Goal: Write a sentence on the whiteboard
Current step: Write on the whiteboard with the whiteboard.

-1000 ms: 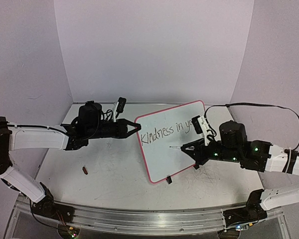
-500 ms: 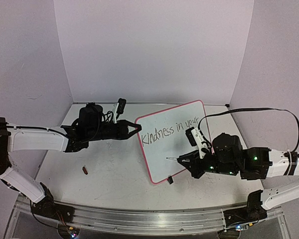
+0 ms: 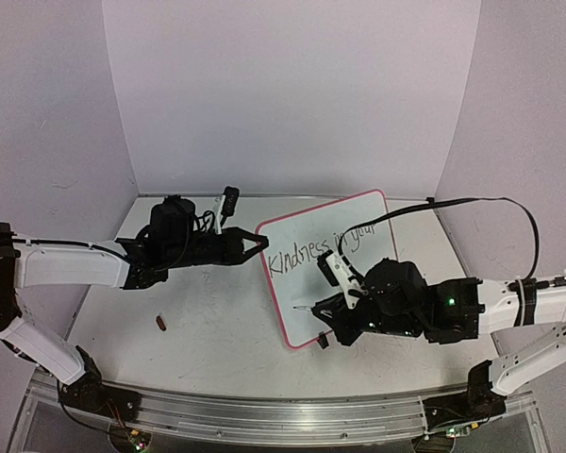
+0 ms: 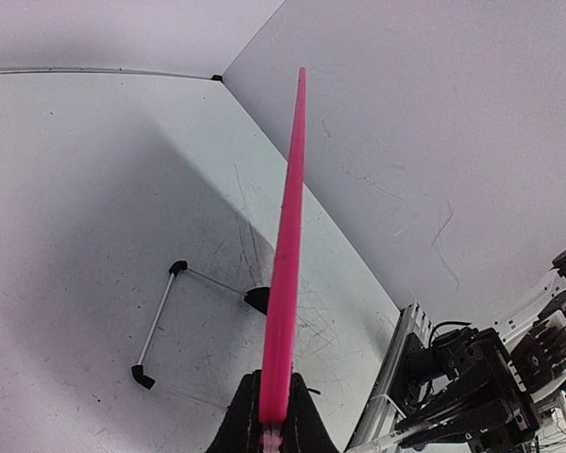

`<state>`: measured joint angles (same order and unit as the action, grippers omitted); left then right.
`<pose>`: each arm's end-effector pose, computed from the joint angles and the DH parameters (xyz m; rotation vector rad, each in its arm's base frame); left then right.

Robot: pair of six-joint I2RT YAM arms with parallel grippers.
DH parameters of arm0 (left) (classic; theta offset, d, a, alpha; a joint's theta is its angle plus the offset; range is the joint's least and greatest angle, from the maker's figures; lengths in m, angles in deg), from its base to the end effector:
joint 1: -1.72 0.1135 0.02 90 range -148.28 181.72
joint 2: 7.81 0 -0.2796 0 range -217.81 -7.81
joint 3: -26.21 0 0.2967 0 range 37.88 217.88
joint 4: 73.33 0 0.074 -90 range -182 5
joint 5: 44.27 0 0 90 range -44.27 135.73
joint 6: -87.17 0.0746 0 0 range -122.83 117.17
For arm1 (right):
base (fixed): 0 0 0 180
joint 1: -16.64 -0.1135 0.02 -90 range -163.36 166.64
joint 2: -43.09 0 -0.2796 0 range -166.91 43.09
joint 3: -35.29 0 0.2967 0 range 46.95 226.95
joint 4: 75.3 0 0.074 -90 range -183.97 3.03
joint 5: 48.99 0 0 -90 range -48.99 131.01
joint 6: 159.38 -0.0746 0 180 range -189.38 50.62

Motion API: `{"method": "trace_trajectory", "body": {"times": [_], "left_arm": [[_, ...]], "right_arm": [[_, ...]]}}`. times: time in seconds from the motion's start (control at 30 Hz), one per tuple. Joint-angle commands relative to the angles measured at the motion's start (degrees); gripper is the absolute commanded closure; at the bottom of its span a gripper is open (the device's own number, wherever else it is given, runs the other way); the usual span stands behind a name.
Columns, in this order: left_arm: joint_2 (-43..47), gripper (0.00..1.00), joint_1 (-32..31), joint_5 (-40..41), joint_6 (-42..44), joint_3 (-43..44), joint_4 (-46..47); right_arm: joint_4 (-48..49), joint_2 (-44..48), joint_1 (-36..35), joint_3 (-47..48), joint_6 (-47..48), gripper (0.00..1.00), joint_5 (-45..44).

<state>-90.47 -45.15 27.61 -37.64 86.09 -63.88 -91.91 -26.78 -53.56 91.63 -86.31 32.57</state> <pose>0.2557 -0.3069 0.2425 0.4553 1.9385 -1.2599 0.1255 0.3162 0.2324 -0.8953 1.9919 0.7491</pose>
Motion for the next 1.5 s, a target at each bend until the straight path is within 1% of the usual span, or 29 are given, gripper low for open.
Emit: {"method": "trace_trajectory", "body": {"times": [0.0,0.2,0.43,1.0,1.47], "left_arm": [[0.09,1.0,-0.51,1.92,-0.91,-0.96,-0.21],[-0.31,1.0,-0.58,1.71,-0.69,-0.62,-0.21],[-0.61,1.0,-0.6,1.54,-0.61,-0.52,-0.21],[-1.53,1.0,-0.85,1.34,-0.54,-0.16,-0.12],[-1.89,1.0,-1.06,1.18,-0.52,0.3,-0.14]], "right_arm": [[3.59,-2.69,-1.42,4.46,0.8,1.0,-4.4],[4.02,-5.06,-1.87,6.4,0.39,1.0,-8.41],[4.5,-6.56,-1.87,7.72,0.75,1.0,-10.44],[6.59,-10.99,-1.87,9.63,1.47,1.0,-10.98],[5.8,-12.86,-1.83,7.84,-0.14,1.0,-11.59]]}}
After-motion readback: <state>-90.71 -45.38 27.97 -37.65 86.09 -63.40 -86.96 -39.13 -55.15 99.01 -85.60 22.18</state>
